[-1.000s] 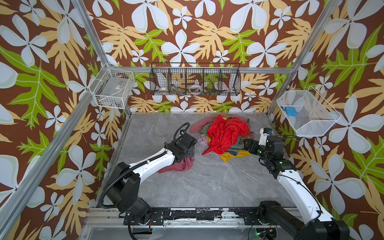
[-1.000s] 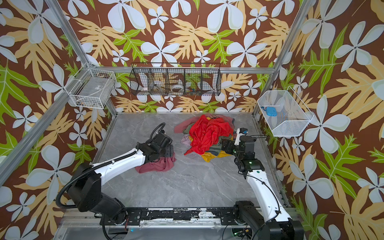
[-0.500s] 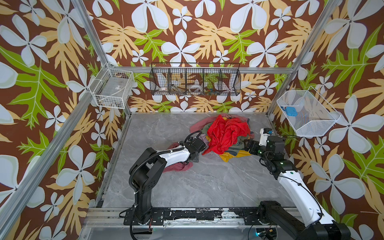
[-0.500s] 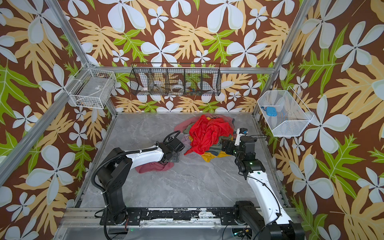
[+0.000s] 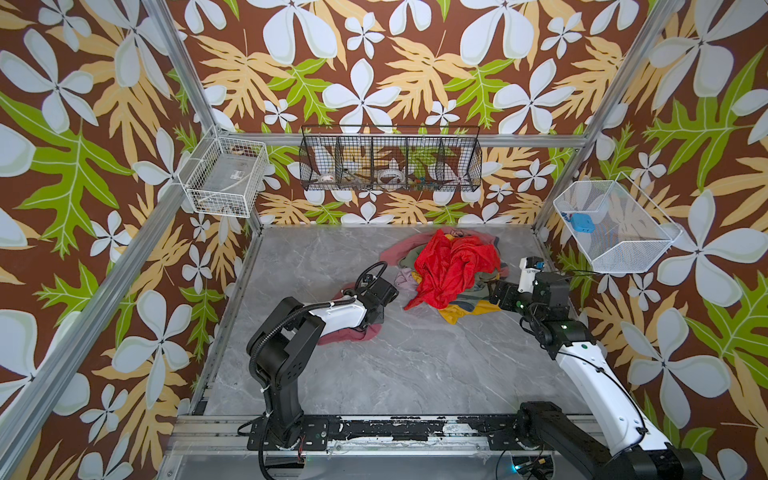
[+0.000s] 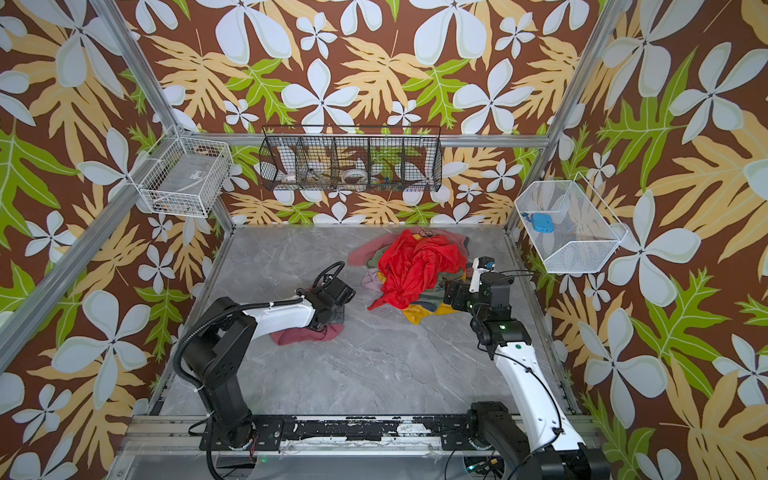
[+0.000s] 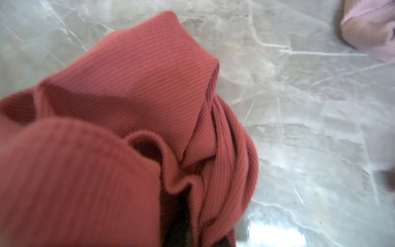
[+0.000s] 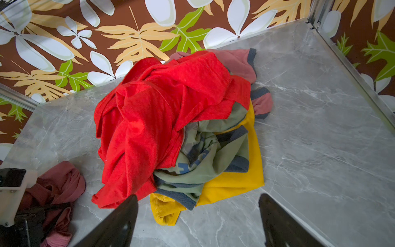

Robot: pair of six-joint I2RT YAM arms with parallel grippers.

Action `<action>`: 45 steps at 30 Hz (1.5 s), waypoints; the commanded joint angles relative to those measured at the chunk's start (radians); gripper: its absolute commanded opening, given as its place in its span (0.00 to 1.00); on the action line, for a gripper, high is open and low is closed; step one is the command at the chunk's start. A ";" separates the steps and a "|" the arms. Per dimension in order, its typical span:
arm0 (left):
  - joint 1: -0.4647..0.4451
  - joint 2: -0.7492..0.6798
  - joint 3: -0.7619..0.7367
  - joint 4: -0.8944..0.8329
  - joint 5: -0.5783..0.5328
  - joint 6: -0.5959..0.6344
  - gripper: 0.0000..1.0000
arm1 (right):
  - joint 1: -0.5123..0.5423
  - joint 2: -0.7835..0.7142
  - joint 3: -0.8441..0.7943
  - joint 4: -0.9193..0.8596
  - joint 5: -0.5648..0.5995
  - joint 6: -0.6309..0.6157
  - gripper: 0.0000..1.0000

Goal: Pick out a specific cloth from the pile
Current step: 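Lower the dusty-rose cloth onto the table beside the pile with the left gripper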

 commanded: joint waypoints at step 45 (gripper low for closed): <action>0.487 0.150 0.352 -0.004 -0.265 0.410 0.00 | 0.000 -0.025 0.008 0.006 0.047 -0.012 0.84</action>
